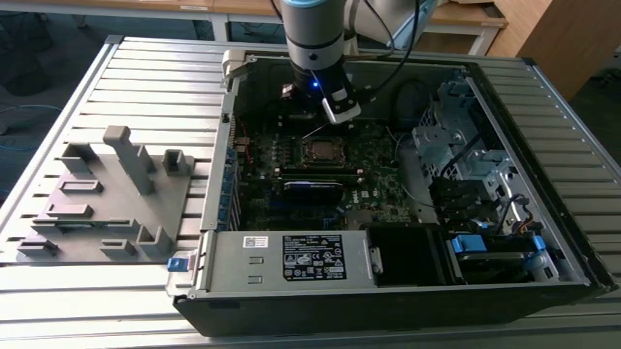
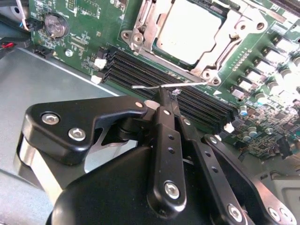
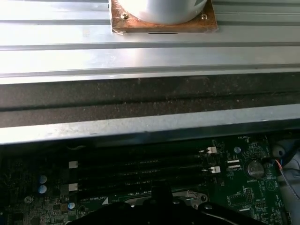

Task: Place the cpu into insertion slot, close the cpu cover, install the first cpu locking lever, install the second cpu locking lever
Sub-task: 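Install the first cpu locking lever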

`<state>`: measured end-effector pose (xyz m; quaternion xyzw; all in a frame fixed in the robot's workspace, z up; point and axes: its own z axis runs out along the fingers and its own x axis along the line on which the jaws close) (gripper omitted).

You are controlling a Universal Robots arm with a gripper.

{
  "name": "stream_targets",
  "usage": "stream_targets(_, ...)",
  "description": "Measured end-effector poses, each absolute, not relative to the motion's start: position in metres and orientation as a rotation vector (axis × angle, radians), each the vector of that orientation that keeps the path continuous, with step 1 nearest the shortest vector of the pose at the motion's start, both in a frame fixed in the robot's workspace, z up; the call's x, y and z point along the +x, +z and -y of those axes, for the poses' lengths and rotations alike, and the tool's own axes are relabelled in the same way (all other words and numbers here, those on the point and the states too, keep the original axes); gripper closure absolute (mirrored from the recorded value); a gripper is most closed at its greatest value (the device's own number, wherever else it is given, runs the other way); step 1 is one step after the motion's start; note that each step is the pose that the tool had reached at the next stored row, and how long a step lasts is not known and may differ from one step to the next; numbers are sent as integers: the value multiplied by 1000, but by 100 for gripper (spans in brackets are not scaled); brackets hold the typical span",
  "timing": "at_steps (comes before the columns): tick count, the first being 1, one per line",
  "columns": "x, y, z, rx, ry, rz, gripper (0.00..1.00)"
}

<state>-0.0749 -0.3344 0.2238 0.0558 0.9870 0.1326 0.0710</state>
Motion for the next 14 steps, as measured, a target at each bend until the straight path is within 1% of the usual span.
stream_targets(14,-75,219,335,167,401,-2967,90)
